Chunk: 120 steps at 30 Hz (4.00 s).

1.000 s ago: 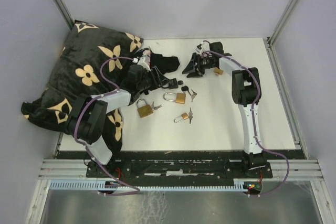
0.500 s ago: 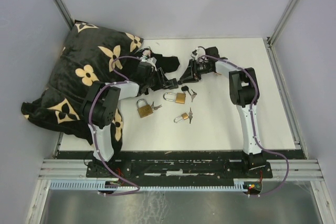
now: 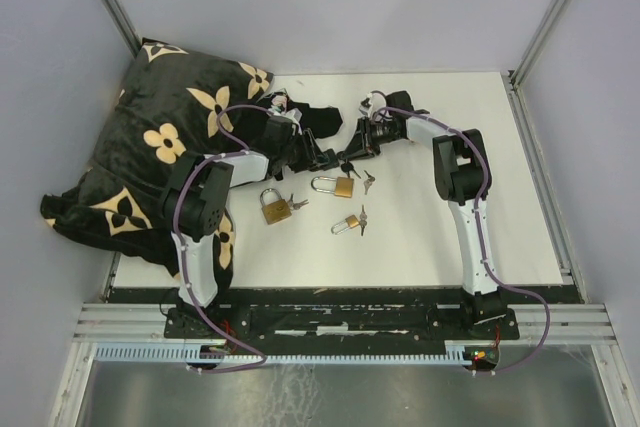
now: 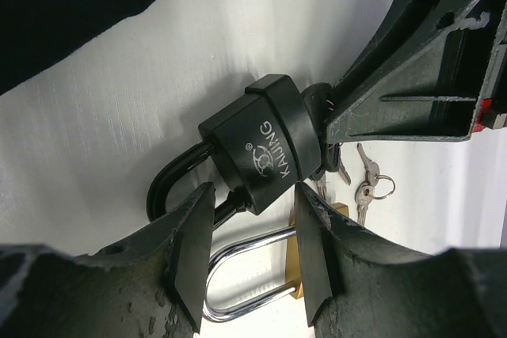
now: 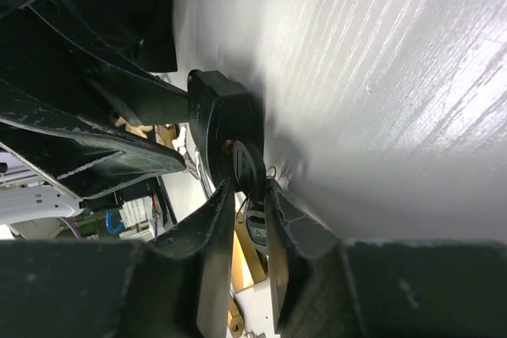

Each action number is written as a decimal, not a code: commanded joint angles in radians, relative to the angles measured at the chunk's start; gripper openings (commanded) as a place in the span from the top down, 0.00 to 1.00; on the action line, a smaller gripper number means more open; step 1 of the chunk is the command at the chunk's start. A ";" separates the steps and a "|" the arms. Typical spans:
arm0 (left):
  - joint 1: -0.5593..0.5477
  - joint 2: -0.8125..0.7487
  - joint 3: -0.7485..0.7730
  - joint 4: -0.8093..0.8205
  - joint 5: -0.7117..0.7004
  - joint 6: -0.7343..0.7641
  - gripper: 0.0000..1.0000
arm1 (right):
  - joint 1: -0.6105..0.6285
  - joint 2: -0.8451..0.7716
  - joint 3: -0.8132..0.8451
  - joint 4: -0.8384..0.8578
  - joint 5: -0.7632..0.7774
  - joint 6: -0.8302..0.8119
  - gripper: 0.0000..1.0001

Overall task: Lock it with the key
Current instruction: Remove the key from the lock, then place the key at the center of the board, then place the lock at the center of the board.

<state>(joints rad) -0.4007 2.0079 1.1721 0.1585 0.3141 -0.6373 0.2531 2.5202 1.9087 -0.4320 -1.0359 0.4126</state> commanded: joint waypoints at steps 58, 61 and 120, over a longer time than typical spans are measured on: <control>0.077 0.232 0.141 0.892 1.014 0.375 0.39 | 0.051 -0.325 0.155 -0.370 -0.019 -0.857 0.98; 0.076 0.306 0.171 1.171 1.055 0.088 0.49 | 0.052 -0.328 0.152 -0.349 -0.026 -0.840 0.98; 0.099 0.339 0.426 0.341 0.455 -0.095 0.97 | -0.051 -0.141 0.193 -0.262 0.316 -0.273 0.95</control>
<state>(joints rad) -0.2810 2.3283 1.5002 0.5850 0.8349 -0.6975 0.1902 2.3390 2.0338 -0.7067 -0.7227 0.0677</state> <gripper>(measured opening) 0.403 0.038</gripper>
